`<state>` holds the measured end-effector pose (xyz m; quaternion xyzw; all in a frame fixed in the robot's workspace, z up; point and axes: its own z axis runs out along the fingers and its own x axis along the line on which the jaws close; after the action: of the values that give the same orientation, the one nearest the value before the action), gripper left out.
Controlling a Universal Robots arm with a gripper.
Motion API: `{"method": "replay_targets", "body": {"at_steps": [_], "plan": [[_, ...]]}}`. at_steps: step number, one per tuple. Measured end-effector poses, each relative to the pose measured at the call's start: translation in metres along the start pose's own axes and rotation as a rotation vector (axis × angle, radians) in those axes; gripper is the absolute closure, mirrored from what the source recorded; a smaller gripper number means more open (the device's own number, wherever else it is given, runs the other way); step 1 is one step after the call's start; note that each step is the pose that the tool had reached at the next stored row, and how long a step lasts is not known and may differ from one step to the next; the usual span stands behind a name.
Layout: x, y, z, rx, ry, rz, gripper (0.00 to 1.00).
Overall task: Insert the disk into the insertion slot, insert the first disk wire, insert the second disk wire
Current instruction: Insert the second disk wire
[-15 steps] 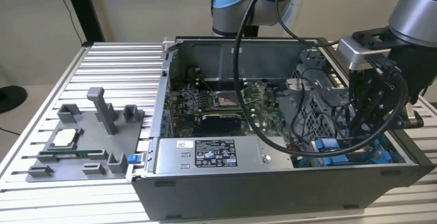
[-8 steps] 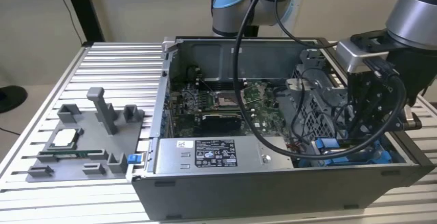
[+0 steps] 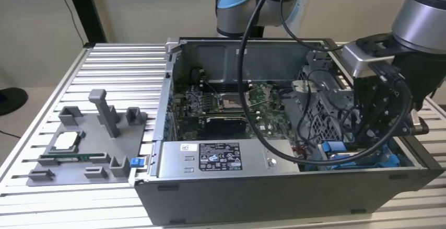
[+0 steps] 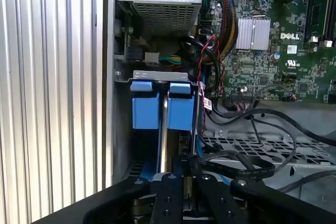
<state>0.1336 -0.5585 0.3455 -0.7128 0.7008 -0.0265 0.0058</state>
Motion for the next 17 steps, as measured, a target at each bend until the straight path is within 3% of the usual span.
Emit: {"method": "replay_targets", "body": {"at_steps": [17], "plan": [[-0.0025, 0.0003, 0.0066, 0.0067, 0.0055, 0.0, 1.0]]}}
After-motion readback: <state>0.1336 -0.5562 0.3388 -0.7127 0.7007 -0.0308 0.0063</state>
